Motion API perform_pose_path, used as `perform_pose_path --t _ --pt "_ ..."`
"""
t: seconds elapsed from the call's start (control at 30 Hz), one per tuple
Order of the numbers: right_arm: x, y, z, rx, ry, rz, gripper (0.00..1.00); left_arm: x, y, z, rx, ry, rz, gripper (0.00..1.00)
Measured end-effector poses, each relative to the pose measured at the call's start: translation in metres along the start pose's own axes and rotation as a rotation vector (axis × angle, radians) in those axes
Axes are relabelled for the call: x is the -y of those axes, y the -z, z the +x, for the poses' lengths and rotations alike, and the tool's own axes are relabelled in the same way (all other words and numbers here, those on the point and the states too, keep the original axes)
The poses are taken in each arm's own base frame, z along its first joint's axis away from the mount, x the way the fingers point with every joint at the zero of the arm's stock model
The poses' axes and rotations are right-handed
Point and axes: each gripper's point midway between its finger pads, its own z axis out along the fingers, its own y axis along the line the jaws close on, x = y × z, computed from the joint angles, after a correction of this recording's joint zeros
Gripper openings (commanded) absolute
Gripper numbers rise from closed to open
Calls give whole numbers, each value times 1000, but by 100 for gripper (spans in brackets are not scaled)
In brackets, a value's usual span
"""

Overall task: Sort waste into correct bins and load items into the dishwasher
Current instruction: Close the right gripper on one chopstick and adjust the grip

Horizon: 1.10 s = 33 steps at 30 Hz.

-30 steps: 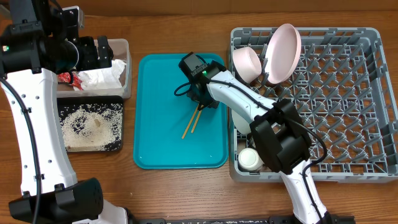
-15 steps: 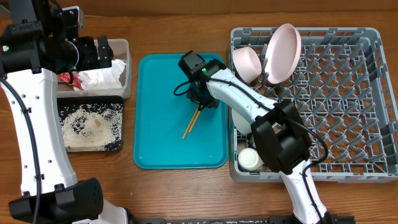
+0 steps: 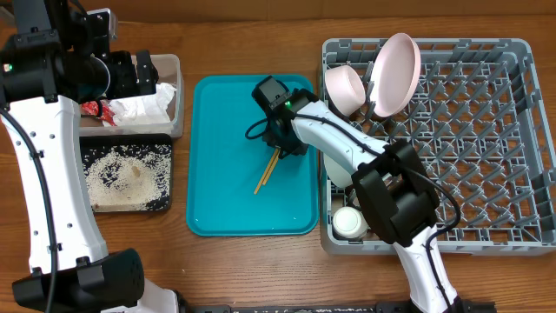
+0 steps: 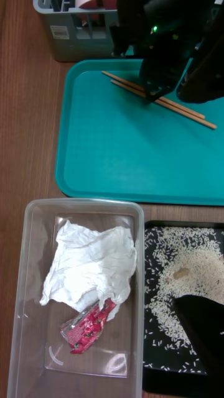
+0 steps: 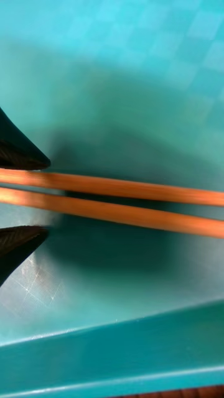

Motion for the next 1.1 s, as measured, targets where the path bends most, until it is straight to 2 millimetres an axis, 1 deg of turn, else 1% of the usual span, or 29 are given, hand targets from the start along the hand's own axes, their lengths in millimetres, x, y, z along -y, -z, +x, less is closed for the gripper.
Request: perform_pose_path --t 0.1,0.27,0.5,0.67,0.83,0.97,1.1 --pt "1 0 2 -7 0 -1 32 0 0 0 0 0 0 100" --pt "-1 0 -2 -2 -9 -21 33 0 0 0 0 0 0 100" --pt "7 0 -10 -12 -26 -15 33 0 0 0 0 0 0 100" --pt "10 1 -8 -19 11 -4 34 0 0 0 0 0 0 100" --pt "14 8 -7 -22 32 7 36 0 0 0 0 0 0 100" --pt "10 15 -11 -4 40 -11 36 0 0 0 0 0 0 100" --pt "8 18 -13 4 44 -18 36 0 0 0 0 0 0 100"
